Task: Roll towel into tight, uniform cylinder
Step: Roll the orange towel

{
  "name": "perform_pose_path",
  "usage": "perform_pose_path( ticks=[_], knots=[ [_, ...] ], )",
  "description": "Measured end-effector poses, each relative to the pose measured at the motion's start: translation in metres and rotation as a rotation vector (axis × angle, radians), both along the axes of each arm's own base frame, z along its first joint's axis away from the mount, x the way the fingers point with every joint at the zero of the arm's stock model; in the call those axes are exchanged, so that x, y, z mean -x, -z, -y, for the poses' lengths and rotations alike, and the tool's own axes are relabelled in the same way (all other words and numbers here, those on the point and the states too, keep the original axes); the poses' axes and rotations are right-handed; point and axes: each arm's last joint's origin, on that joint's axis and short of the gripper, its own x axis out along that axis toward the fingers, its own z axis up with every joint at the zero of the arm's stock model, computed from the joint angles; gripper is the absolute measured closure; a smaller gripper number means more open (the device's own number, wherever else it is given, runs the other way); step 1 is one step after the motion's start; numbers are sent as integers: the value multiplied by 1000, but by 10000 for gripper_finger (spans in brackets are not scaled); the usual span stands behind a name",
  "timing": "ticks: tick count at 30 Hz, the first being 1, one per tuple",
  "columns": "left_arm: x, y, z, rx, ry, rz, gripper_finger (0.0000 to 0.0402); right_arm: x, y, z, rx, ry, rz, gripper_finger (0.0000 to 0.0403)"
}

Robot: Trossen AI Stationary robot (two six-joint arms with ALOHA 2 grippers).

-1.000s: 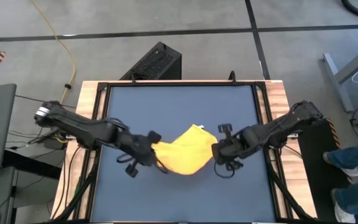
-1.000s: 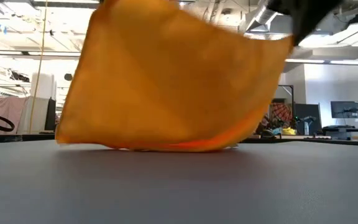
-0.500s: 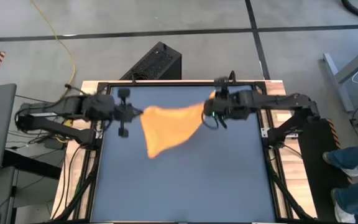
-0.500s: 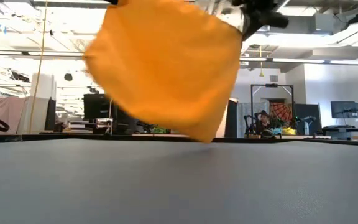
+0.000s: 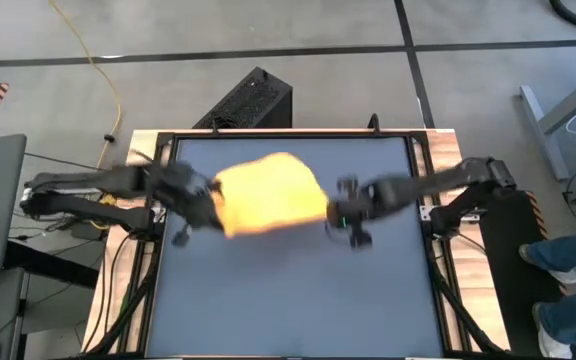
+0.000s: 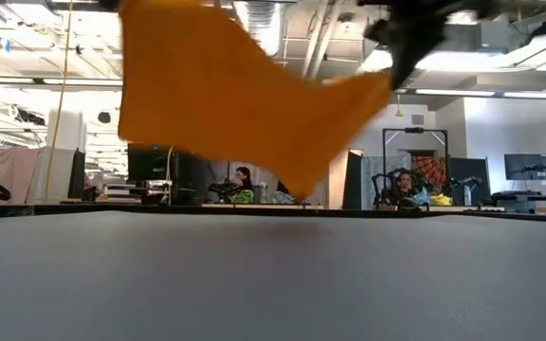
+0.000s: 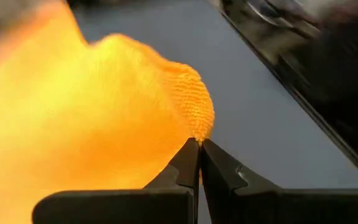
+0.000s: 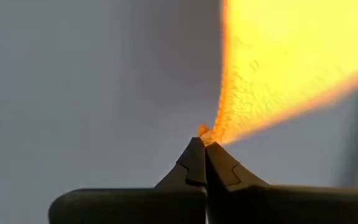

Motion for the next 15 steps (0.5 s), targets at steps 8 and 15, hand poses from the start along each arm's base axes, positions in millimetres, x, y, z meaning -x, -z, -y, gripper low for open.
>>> perform_pose_path(
  ticks=[8,15],
  knots=[
    [7,149,68,357,153,-119,401,31,81,-118,-299,-188,144,396],
    [13,158,95,369,102,-43,401,31,94,-147,-334,-87,128,396]
  ],
)
